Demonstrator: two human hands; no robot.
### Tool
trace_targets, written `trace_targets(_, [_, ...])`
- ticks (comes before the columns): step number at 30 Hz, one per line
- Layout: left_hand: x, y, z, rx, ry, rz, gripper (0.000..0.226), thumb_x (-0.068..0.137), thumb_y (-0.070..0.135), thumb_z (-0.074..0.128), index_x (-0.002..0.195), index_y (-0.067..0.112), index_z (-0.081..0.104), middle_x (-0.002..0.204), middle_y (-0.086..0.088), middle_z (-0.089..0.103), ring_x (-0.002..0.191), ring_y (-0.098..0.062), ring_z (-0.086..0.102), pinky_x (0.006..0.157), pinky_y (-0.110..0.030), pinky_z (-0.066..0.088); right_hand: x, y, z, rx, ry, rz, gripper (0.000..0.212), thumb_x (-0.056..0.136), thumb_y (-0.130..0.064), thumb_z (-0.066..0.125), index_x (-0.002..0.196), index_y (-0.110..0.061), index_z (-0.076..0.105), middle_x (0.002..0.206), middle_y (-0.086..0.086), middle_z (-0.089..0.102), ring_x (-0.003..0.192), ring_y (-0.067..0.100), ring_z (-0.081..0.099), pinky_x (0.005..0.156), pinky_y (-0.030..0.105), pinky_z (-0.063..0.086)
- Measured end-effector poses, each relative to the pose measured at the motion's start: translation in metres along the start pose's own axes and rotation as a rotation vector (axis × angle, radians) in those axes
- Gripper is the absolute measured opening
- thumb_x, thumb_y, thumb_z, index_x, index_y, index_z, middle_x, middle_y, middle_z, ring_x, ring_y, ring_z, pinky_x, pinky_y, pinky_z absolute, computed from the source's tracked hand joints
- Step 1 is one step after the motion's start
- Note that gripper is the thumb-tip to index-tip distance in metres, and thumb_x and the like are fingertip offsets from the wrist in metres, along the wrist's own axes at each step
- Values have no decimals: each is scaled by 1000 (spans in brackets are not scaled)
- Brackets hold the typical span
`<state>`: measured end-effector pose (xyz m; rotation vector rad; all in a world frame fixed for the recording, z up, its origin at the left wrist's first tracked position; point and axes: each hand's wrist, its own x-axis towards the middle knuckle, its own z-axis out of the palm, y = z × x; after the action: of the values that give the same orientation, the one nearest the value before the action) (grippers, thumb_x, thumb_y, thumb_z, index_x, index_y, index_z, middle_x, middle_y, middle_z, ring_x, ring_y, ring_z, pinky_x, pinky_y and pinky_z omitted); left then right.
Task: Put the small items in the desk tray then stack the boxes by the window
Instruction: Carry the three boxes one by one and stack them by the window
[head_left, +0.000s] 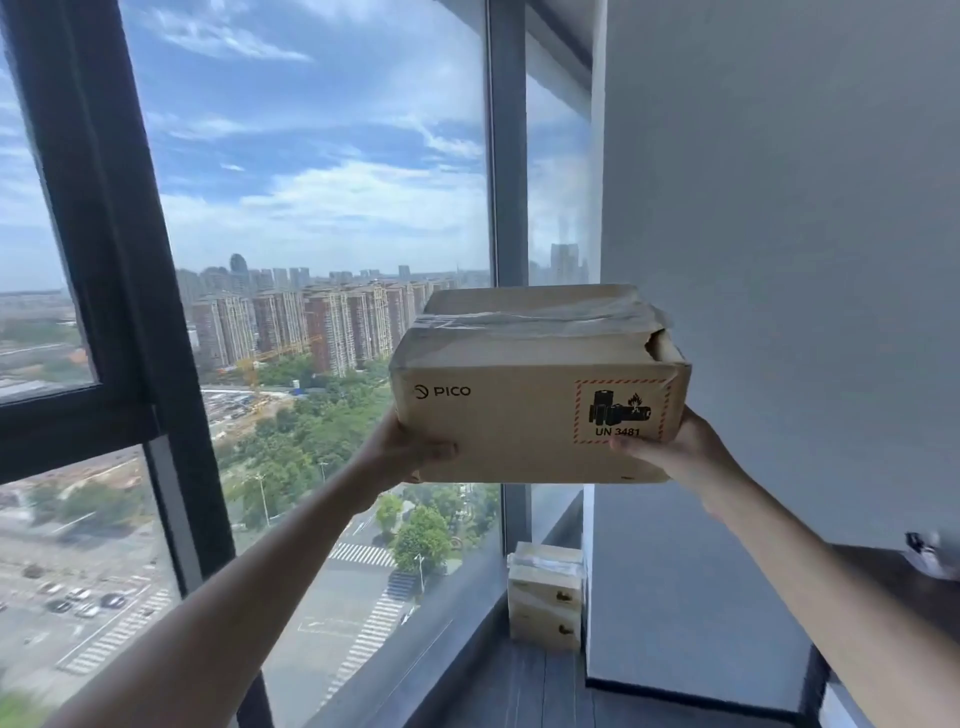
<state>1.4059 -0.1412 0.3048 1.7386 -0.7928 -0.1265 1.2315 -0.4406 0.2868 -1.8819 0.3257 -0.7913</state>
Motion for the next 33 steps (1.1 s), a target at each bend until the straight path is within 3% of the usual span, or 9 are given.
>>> trace_targets(4, [70, -36, 9, 5, 5, -49, 67, 60, 24, 83, 122, 12, 59, 109, -8, 72, 98, -27, 69, 71, -46, 60, 65, 38, 14, 38, -16, 46, 58, 65, -25, 93, 116, -27, 66, 110, -11, 74, 107, 15, 67, 99, 39, 51])
trace_targets(8, [141, -81, 12, -24, -11, -62, 68, 61, 24, 83, 123, 13, 59, 108, -5, 72, 91, -19, 69, 64, -35, 60, 130, 76, 39, 39, -25, 68, 59, 64, -25, 94, 116, -27, 66, 109, -11, 75, 106, 14, 68, 96, 36, 52])
trace_targets(12, [224, -139, 5, -52, -40, -74, 65, 66, 20, 86, 125, 15, 59, 111, -6, 72, 95, -22, 70, 65, -39, 60, 203, 114, 73, 12, -27, 95, 57, 66, -26, 93, 115, -29, 65, 110, -12, 74, 106, 13, 67, 96, 40, 53])
trace_targets(16, [322, -197, -9, -83, -45, -81, 59, 71, 12, 86, 124, 12, 60, 104, -3, 73, 85, -16, 68, 55, -27, 56, 296, 149, 118, -17, -16, 105, 57, 64, -25, 94, 114, -29, 66, 109, -12, 75, 107, 15, 68, 98, 41, 53])
trace_targets(23, [476, -291, -22, -98, -142, -150, 56, 64, 19, 85, 114, 20, 61, 105, -3, 72, 92, -21, 68, 76, -46, 58, 424, 229, 188, -33, 24, 198, 55, 66, -25, 93, 113, -27, 66, 111, -11, 73, 107, 15, 67, 94, 37, 54])
trace_targets(26, [526, -331, -13, -108, -204, -187, 57, 67, 14, 86, 118, 13, 62, 104, -5, 72, 92, -24, 69, 75, -47, 58, 457, 267, 206, -28, 37, 248, 56, 67, -24, 92, 116, -25, 65, 109, -13, 72, 105, 10, 66, 86, 29, 52])
trace_targets(30, [584, -382, 7, -120, -234, -251, 44, 71, 4, 86, 106, 20, 63, 100, -2, 71, 87, -21, 67, 73, -43, 56, 500, 317, 220, -36, 41, 317, 57, 68, -26, 92, 117, -26, 65, 109, -14, 73, 106, 10, 66, 94, 33, 51])
trace_targets(33, [621, -419, 23, -103, -252, -276, 56, 69, 12, 88, 116, 17, 59, 107, -3, 71, 93, -21, 68, 69, -42, 59, 528, 355, 229, -4, 27, 363, 57, 71, -20, 90, 122, -22, 64, 111, -11, 73, 107, 9, 66, 95, 33, 51])
